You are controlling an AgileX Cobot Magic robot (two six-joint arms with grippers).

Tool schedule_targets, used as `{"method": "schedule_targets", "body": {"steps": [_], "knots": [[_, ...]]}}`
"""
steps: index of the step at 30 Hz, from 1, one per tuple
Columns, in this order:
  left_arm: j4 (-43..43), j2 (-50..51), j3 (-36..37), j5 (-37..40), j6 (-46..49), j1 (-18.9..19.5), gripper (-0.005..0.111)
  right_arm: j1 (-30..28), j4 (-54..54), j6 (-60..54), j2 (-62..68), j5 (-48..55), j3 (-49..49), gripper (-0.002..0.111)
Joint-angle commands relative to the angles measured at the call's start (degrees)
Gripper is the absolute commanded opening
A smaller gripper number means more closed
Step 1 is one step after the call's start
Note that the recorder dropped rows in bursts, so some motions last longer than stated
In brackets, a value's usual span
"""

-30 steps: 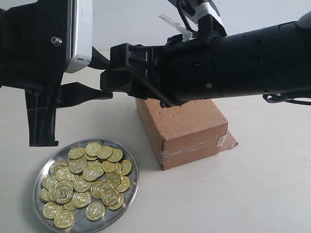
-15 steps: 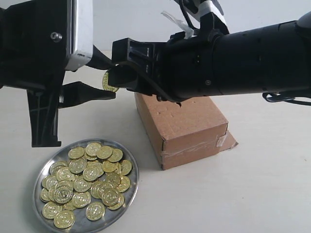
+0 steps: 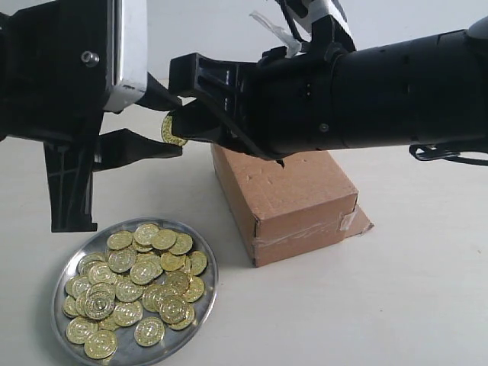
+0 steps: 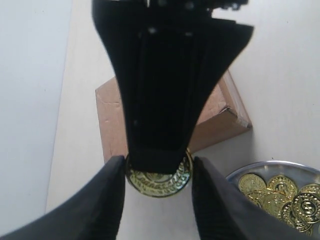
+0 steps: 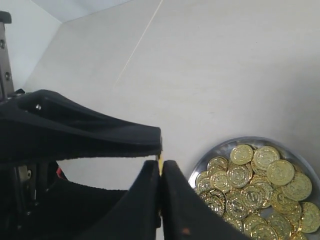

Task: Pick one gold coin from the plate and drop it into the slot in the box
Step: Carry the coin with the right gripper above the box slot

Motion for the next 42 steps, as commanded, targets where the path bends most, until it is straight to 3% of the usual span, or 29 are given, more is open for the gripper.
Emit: {"method": "schedule_targets", "body": {"steps": [1, 4, 7, 9, 15, 21, 23, 25, 29, 30, 42], "knots": [[-1.14, -0.54, -0.22, -1.09, 0.01, -0.31, 0.025, -0.23, -0.10, -1.13, 0.04, -1.24, -0.17, 0.000], [-0.01, -0.54, -0.22, -0.86, -0.09, -0.31, 0.038, -0.23, -0.61, -2.01, 0.04, -1.98, -0.17, 0.000], [3.92, -0.98, -0.22, -0.86, -2.10, -0.18, 0.069, -0.23, -4.78, -2.03, -0.07, -5.73, -0.17, 0.000], [7.01, -1.65, -0.22, -0.76, -5.03, -0.09, 0.076, -0.23, -9.02, -0.50, -0.07, -7.97, -0.17, 0.000], [9.22, -5.27, -0.22, 3.01, -14.29, -0.04, 0.070, -0.53, -27.83, 10.51, 1.30, -17.18, -0.17, 0.000], [9.22, -9.75, -0.22, 12.89, -18.73, -0.04, 0.040, -8.02, -30.96, 10.51, 9.50, -12.75, -0.17, 0.000], [9.22, -10.49, -0.22, 13.65, -20.24, -0.04, 0.036, -11.43, -35.77, 13.25, 11.80, -10.84, -0.59, 0.000], [9.22, -10.49, -0.22, 13.78, -20.89, -0.04, 0.040, -14.08, -46.16, 20.41, 12.99, -6.75, -2.96, 0.000], [9.22, -10.49, -0.22, 13.78, -21.55, -0.04, 0.045, -15.38, -78.95, 48.25, 16.17, 7.87, -13.37, 0.000], [9.22, -10.49, -0.22, 13.78, -21.55, -0.04, 0.045, -15.38, -82.85, 53.70, 16.85, 10.06, -15.47, 0.000], [9.22, -10.49, -0.22, 14.03, -21.78, -0.04, 0.045, -14.36, -81.02, 54.14, 22.18, 17.77, -24.17, 0.000]]}}
